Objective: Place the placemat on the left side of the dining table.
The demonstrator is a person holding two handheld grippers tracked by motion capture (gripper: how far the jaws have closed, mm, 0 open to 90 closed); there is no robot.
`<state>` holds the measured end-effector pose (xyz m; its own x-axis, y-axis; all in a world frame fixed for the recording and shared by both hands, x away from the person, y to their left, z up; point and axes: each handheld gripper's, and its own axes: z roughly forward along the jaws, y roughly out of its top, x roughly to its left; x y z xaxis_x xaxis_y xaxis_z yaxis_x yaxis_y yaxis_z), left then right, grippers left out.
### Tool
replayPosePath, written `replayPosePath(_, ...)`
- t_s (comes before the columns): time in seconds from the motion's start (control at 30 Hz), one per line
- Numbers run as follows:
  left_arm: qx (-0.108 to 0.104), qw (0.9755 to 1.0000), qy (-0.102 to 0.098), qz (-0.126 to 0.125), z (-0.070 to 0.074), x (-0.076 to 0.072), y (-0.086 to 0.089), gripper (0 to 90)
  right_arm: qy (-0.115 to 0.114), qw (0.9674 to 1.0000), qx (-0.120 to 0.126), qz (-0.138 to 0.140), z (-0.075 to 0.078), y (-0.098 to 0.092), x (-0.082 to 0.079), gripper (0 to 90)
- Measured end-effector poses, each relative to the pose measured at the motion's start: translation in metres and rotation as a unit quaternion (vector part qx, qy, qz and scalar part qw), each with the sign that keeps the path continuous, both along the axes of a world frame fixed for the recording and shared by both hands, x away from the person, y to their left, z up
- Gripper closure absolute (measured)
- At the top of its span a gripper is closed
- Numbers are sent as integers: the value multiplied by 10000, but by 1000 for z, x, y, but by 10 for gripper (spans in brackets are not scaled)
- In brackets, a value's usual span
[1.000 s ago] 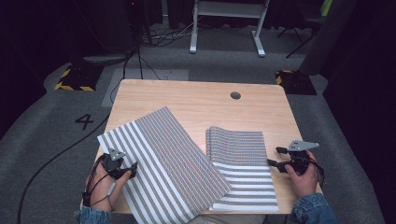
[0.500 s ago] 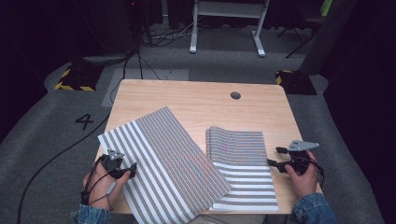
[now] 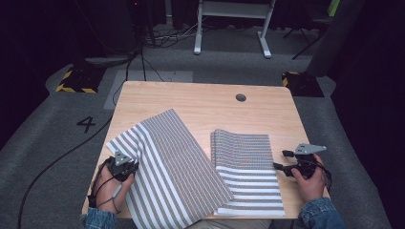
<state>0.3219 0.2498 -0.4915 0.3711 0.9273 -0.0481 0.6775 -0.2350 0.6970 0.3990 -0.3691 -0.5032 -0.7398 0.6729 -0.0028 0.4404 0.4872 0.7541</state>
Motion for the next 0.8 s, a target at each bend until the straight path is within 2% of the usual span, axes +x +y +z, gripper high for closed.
replayPosePath(0.07,-61,9998,-156,-67,6,0,-2,858,-1,10000,2,-1,0,0,0,253)
replayPosePath(0.13,-6,9992,-340,-217,16,0,-7,863,0,10000,0,-1,0,0,0,253)
replayPosePath(0.17,96,9985,-443,-308,24,0,-9,863,0,10000,-1,-1,0,0,0,253)
replayPosePath(0.23,209,9965,-646,-495,35,1,-15,865,0,10000,1,0,0,0,0,253)
replayPosePath(0.43,470,9904,-1022,-798,60,10,-24,868,2,10000,-10,0,0,0,0,251)
replayPosePath(0.63,735,9847,-1317,-874,84,28,-21,867,-5,10000,-6,4,0,0,1,251)
replayPosePath(0.8,895,9820,-1425,-859,95,47,-13,867,-5,10000,-5,2,0,0,0,251)
